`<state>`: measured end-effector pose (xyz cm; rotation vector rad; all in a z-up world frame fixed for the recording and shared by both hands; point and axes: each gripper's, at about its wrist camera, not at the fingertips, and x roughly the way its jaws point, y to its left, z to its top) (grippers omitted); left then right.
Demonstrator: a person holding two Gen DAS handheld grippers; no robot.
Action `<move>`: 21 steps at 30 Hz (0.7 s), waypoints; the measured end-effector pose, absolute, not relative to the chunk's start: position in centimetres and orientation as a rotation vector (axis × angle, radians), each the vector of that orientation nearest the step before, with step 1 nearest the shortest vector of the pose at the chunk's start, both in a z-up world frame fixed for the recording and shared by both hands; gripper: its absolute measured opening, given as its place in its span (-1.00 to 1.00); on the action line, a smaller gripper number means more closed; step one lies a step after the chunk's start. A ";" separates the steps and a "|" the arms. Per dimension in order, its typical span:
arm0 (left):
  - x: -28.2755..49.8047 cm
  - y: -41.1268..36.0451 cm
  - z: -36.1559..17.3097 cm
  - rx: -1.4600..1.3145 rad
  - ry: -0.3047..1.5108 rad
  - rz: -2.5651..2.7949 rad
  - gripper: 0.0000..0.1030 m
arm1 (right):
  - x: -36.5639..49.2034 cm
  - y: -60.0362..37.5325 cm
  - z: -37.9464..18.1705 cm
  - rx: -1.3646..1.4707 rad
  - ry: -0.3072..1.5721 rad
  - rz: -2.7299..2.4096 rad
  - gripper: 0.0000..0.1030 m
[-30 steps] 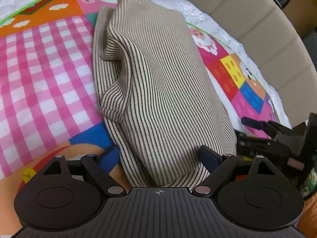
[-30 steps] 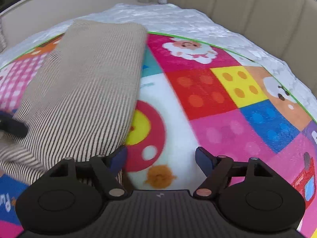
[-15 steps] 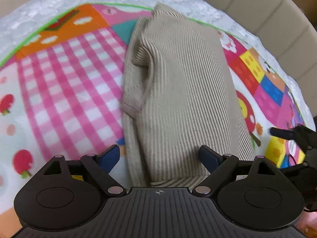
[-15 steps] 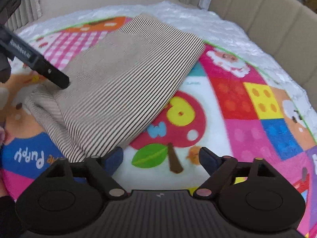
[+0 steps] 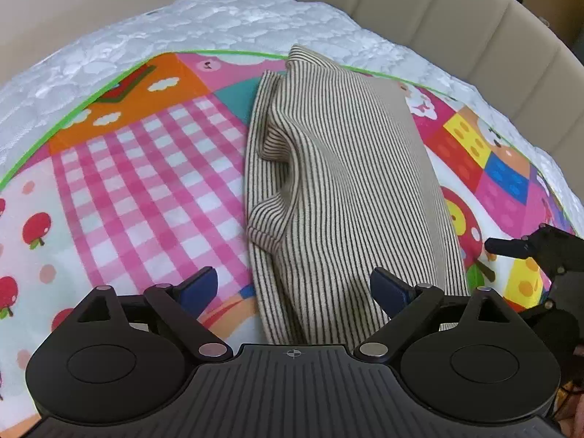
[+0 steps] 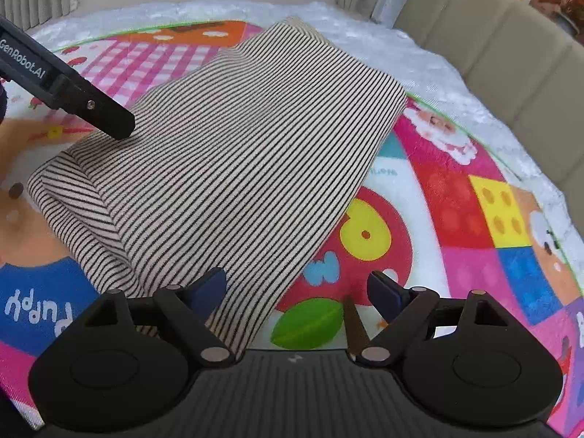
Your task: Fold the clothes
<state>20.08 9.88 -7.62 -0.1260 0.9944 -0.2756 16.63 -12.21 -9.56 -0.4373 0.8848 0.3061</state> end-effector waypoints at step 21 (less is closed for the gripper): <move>16.0 9.2 -2.8 0.314 0.803 -0.460 0.90 | 10.6 -3.6 -9.8 -0.656 0.679 0.588 0.02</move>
